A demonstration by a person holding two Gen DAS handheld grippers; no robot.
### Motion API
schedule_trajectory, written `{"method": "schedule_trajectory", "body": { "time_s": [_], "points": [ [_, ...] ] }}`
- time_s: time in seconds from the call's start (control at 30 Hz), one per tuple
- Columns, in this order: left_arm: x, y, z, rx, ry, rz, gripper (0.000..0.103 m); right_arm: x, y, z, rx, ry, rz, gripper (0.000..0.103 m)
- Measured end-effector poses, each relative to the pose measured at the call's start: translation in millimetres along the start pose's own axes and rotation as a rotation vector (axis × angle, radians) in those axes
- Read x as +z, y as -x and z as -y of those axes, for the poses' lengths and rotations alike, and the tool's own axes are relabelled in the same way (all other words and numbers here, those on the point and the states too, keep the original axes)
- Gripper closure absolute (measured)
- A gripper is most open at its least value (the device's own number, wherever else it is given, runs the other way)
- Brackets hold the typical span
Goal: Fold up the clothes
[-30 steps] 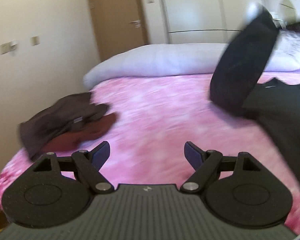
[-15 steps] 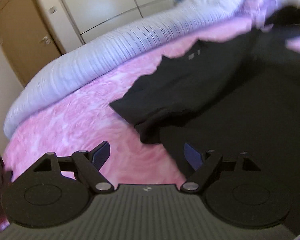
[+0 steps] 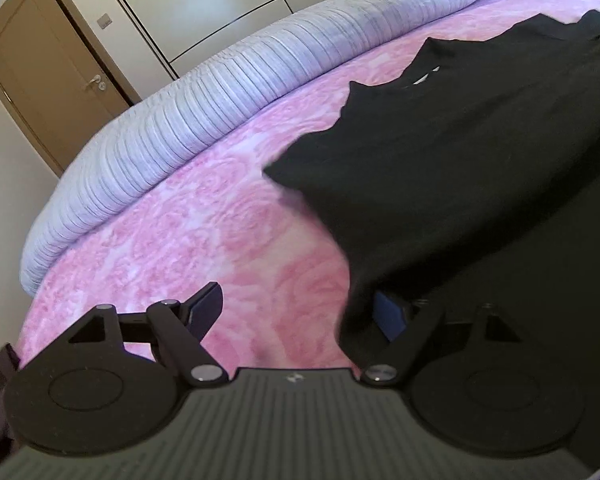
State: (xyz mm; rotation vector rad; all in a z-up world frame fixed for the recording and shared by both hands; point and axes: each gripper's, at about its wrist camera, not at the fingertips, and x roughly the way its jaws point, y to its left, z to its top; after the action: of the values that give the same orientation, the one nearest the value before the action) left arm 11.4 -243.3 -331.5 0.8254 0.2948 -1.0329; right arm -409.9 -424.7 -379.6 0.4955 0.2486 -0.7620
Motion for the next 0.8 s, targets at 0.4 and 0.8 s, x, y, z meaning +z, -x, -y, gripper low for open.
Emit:
{"method": "schedule_trajectory", "body": {
  "time_s": [0.4,0.8],
  "points": [
    [-2.0,-10.0,-13.5,0.014,0.067,-0.025,0.025,-17.5,-7.9,11.8,0.01,-0.012,-0.255,0.1],
    [0.0,54.2,-1.9,-0.024,0.066,0.035,0.028,6.5,49.9,87.9,-0.102,-0.206,-0.175,0.087]
  ]
}}
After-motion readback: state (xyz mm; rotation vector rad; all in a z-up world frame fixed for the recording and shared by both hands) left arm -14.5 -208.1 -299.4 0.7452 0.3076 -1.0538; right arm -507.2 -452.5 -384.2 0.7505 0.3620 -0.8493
